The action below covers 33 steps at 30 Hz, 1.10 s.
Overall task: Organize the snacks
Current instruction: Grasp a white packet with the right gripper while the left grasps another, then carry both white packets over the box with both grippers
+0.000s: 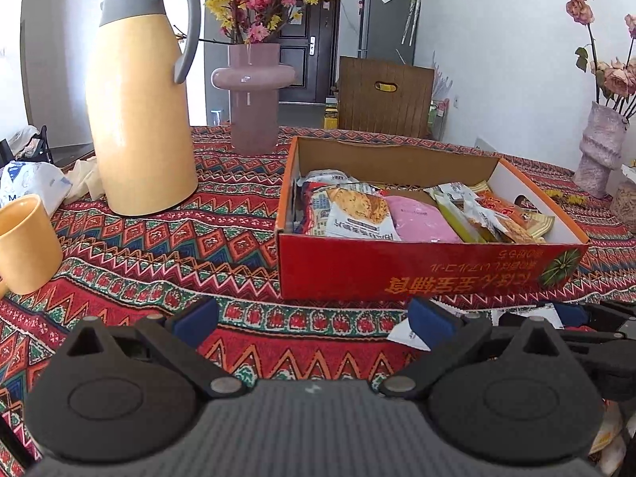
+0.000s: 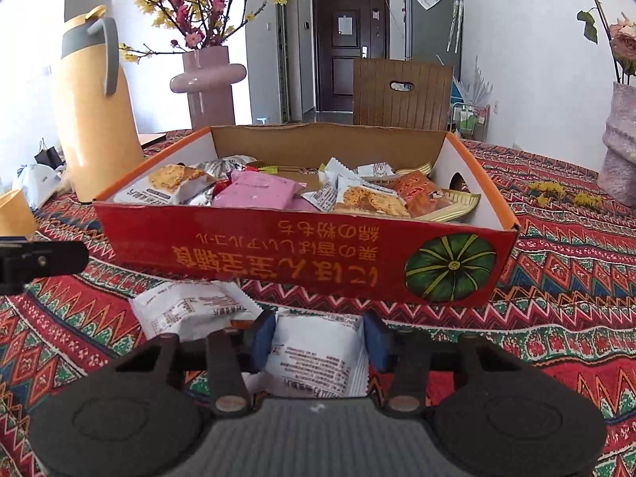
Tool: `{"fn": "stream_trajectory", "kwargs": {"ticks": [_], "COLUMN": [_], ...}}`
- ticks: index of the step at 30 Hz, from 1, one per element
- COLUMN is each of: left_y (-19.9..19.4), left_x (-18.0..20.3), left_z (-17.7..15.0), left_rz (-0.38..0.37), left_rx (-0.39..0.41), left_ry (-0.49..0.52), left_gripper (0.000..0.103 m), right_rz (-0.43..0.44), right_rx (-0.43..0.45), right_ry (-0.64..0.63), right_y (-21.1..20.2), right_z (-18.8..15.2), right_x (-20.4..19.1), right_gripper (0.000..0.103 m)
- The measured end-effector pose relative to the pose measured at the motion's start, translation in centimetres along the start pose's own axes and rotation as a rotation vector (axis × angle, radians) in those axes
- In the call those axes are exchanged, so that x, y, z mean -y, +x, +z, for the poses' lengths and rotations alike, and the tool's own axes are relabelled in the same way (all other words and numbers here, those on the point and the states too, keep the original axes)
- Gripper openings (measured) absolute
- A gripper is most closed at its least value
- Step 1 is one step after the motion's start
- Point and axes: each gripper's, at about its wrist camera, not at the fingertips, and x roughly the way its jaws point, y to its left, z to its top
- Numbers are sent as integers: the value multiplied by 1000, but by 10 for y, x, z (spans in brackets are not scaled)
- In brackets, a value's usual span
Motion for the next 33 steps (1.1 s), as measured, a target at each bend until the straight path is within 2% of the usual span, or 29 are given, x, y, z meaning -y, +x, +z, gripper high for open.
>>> {"fn": "stream_trajectory", "kwargs": {"ticks": [6,11,16,17,19,20,21,24,33], "left_y": [12,29,52,56,61,63,65,63,43], "left_x": [29,61,85,87,89,89,88,87,81], "left_z": [4,4,-4,-5,-6,-6,-6,-7,-7], "left_rz": [-48,-105,-115,-123,-150,-175,-195,-198,-206], "left_rx": [-20,-48,-101,-117,-150,-172,-191,-185,-132], "left_ry": [72,174,254,255,250,247,240,228,227], "left_gripper": [103,103,103,99,79,53,47,44,43], "right_rz": [-12,-37,-59,-61,-63,-63,-63,-59,-56], "right_rx": [39,66,96,99,106,108,110,117,139], "right_ry": [35,94,138,143,149,151,153,155,162], "right_y": [-17,-27,-34,-36,-37,-38,-38,-40,-48], "right_z": [-5,-9,-10,-10,-10,-11,-11,-11,-10], "right_x": [21,48,69,71,75,76,77,77,75], "right_gripper": [47,47,47,47,47,47,47,47,47]}}
